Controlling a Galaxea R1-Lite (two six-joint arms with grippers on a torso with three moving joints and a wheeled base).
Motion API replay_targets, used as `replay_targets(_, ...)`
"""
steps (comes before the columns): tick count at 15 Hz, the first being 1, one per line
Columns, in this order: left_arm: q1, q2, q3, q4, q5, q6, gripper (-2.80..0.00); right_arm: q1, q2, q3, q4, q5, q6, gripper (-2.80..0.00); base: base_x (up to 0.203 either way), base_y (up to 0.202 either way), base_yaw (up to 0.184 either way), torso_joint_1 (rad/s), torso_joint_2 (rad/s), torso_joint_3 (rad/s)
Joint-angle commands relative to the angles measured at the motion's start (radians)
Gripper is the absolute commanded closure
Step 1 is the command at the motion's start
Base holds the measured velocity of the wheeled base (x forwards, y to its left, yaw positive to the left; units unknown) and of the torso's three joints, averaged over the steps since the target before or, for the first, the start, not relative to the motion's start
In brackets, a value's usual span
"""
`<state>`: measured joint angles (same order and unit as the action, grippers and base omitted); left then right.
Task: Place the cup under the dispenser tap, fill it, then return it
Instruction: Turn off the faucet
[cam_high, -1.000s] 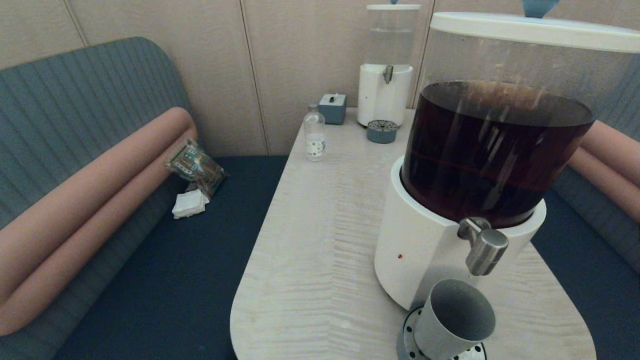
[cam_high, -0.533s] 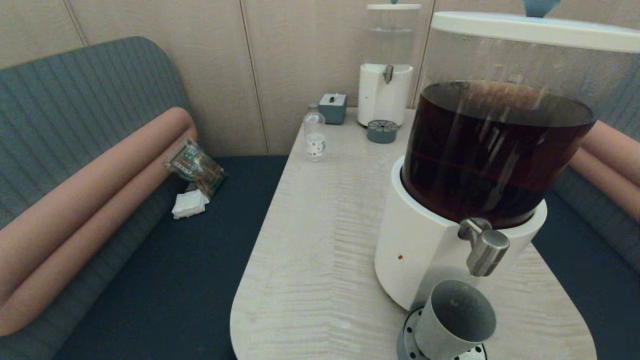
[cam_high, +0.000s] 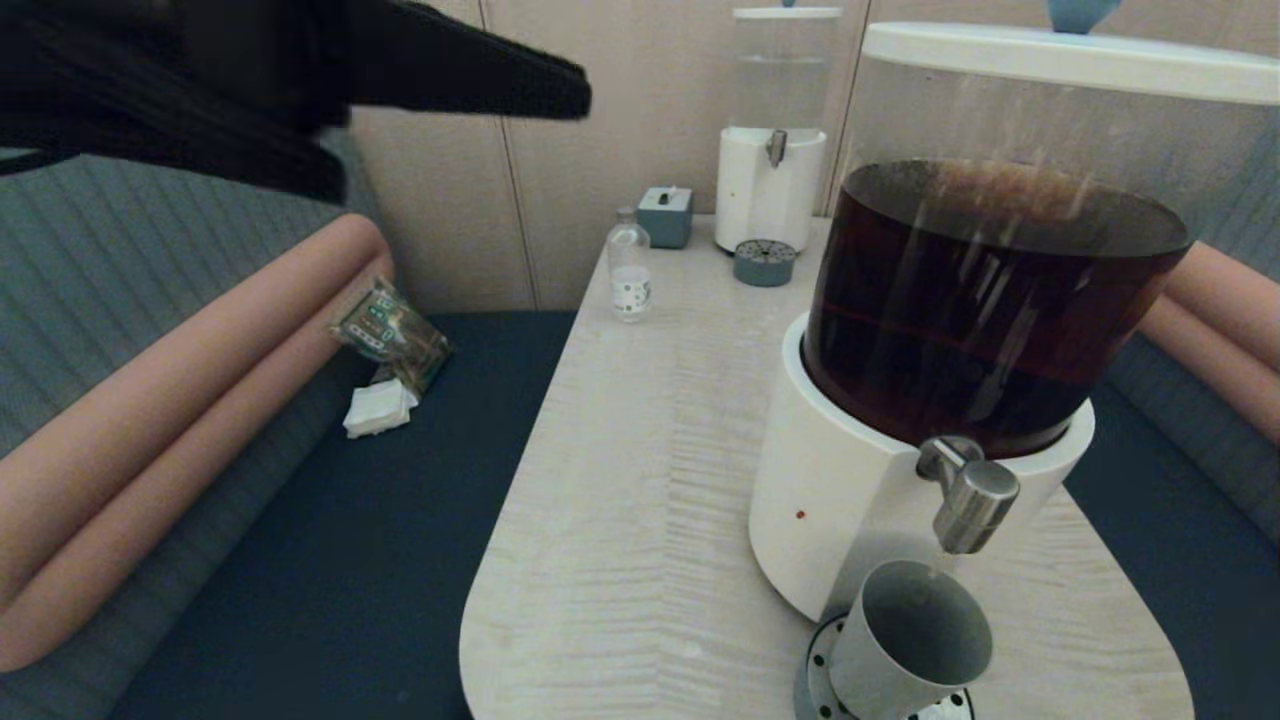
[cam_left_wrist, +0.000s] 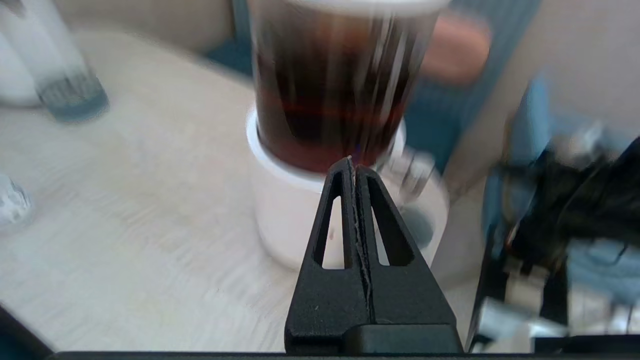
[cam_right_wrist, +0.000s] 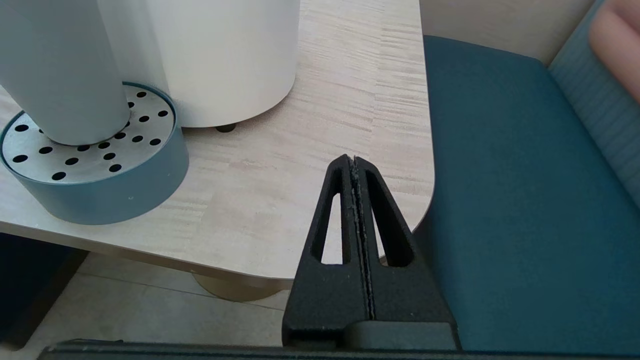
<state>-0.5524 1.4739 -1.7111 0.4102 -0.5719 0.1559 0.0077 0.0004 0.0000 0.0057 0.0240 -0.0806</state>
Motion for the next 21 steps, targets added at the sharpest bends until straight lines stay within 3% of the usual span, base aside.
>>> replay_targets(1, -0.057, 0.107, -0.06, 0.121, 0.061, 0.175, 0.0, 0.0, -0.008, 0.009, 0.0, 0.001, -0.001, 0.0, 0.0, 0.0, 0.0, 0.0, 0.0, 0.0)
replay_targets(3, -0.081, 0.166, -0.082, 0.206, 0.124, 0.374, 0.0, 0.0, -0.008, 0.009, 0.0, 0.001, -0.001, 0.0, 0.0, 0.0, 0.0, 0.0, 0.0, 0.0)
replay_targets(4, -0.102, 0.186, -0.08, 0.232, 0.155, 0.408, 0.0, 0.0, -0.008, 0.009, 0.0, 0.001, -0.001, 0.0, 0.0, 0.0, 0.0, 0.0, 0.0, 0.0)
replay_targets(7, -0.132, 0.23, -0.088, 0.235, 0.155, 0.512, 0.0, 0.0, -0.008, 0.009, 0.0, 0.001, -0.001, 0.0, 0.0, 0.0, 0.0, 0.0, 0.0, 0.0)
replay_targets(14, -0.235, 0.264, -0.071, 0.226, 0.168, 0.535, 0.0, 0.0, -0.008, 0.009, 0.0, 0.001, -0.001, 0.0, 0.0, 0.0, 0.0, 0.0, 0.0, 0.0)
replay_targets(21, -0.325, 0.367, -0.092, 0.157, 0.231, 0.548, 0.0, 0.001, -0.008, 0.009, 0.0, 0.001, -0.001, 0.0, 0.0, 0.0, 0.0, 0.0, 0.0, 0.0)
